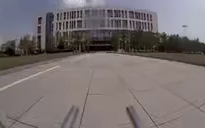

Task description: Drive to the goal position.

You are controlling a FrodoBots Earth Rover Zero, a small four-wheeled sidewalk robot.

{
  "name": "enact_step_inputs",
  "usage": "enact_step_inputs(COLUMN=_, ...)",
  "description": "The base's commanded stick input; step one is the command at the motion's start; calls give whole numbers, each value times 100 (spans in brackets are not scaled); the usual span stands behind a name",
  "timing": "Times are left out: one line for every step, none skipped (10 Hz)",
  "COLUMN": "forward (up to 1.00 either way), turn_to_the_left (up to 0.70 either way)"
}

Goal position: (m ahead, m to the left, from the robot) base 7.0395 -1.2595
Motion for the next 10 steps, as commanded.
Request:
enact_step_inputs(forward=100, turn_to_the_left=2)
enact_step_inputs(forward=100, turn_to_the_left=2)
enact_step_inputs(forward=100, turn_to_the_left=2)
enact_step_inputs(forward=100, turn_to_the_left=2)
enact_step_inputs(forward=100, turn_to_the_left=2)
enact_step_inputs(forward=100, turn_to_the_left=2)
enact_step_inputs(forward=100, turn_to_the_left=2)
enact_step_inputs(forward=100, turn_to_the_left=2)
enact_step_inputs(forward=100, turn_to_the_left=2)
enact_step_inputs(forward=100, turn_to_the_left=2)
